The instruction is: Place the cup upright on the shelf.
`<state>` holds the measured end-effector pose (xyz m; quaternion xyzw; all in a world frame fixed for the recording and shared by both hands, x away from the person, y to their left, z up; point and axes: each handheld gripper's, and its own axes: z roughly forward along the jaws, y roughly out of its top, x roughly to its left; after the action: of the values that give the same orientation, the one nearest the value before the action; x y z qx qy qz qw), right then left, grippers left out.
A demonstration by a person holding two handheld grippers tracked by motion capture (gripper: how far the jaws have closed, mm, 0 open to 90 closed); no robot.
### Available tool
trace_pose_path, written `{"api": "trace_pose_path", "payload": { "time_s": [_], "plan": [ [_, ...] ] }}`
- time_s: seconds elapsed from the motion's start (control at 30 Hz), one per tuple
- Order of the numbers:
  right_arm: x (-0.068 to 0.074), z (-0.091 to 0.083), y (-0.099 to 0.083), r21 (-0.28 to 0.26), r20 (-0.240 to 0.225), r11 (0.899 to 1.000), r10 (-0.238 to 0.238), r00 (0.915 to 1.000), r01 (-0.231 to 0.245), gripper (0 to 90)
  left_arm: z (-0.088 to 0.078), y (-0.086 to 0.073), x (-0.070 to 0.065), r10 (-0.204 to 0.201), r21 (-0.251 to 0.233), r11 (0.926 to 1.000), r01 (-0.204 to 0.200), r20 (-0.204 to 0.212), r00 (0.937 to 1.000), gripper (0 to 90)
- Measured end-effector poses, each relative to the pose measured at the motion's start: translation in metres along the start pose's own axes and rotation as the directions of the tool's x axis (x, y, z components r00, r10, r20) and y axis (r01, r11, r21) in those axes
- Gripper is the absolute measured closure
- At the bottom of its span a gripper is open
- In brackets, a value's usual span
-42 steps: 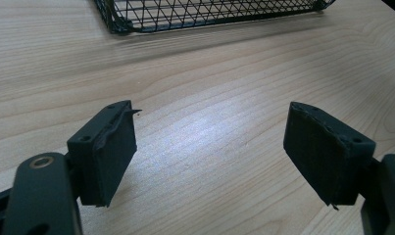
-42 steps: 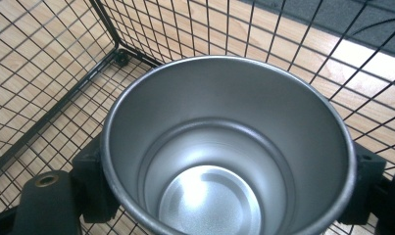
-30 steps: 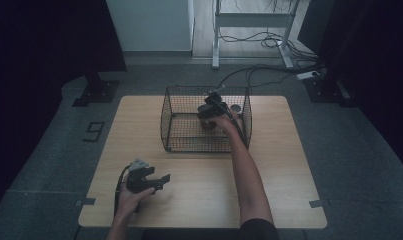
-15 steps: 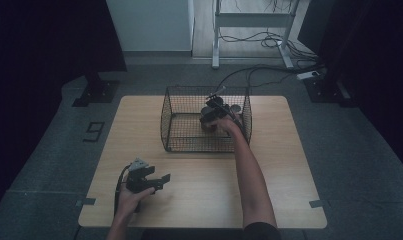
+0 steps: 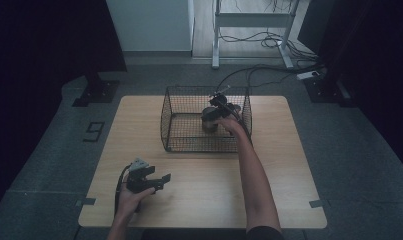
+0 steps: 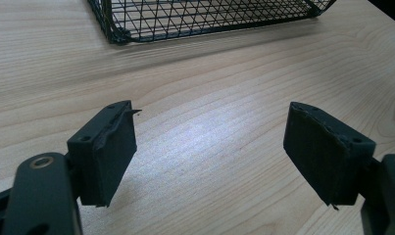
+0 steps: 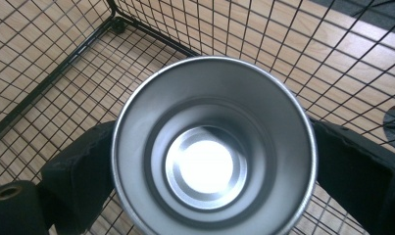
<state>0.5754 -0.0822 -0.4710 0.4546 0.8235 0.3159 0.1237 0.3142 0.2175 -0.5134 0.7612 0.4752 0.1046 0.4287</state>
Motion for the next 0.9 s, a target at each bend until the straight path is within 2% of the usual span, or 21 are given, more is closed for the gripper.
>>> {"api": "trace_pose_path", "payload": {
  "time_s": [0.2, 0.37, 0.57, 0.67, 0.7, 0.77, 0.8, 0.83, 0.9],
  "plan": [
    [0.004, -0.013, 0.001, -0.039, 0.0, 0.999, -0.006, 1.0, 0.006, 5.5, -0.002, 0.001, 0.001, -0.001, -0.006, 1.0, 0.001, -0.002, 1.0, 20.1],
    [0.012, -0.037, 0.003, -0.1, 0.006, 0.995, -0.025, 0.9997, 0.025, 5.8, -0.004, 0.002, 0.0, 0.001, -0.014, 0.9999, -0.001, -0.005, 1.0, 20.1],
    [0.019, -0.058, 0.0, -0.148, 0.008, 0.988, -0.034, 0.9994, 0.035, 5.9, -0.008, 0.003, 0.001, -0.002, -0.022, 0.9998, 0.001, -0.014, 0.9999, 20.1],
    [0.024, -0.078, -0.005, -0.196, 0.003, 0.98, -0.038, 0.9993, 0.038, 7.2, -0.009, 0.003, 0.002, -0.003, -0.023, 0.9997, 0.003, -0.016, 0.9999, 20.1],
    [0.024, -0.078, -0.005, -0.196, 0.003, 0.98, -0.038, 0.9993, 0.038, 7.2, -0.009, 0.003, 0.002, -0.004, -0.023, 0.9997, 0.003, -0.019, 0.9998, 20.1],
    [0.027, -0.093, -0.01, -0.236, -0.005, 0.971, -0.043, 0.9991, 0.041, 8.9, -0.009, 0.003, 0.003, -0.005, -0.024, 0.9997, 0.004, -0.022, 0.9998, 20.1],
    [0.027, -0.093, -0.01, -0.236, -0.005, 0.971, -0.043, 0.9991, 0.041, 8.9, -0.009, 0.003, 0.003, -0.005, -0.023, 0.9997, 0.004, -0.023, 0.9997, 20.1],
    [0.029, -0.103, -0.015, -0.26, -0.014, 0.965, -0.046, 0.9989, 0.04, 10.0, -0.009, 0.003, 0.003, -0.005, -0.021, 0.9998, 0.004, -0.024, 0.9997, 20.1],
    [0.031, -0.112, -0.021, -0.284, -0.023, 0.958, -0.05, 0.9985, 0.041, 11.4, -0.009, 0.002, 0.003, -0.004, -0.018, 0.9998, 0.004, -0.027, 0.9996, 20.1]
  ]
}}
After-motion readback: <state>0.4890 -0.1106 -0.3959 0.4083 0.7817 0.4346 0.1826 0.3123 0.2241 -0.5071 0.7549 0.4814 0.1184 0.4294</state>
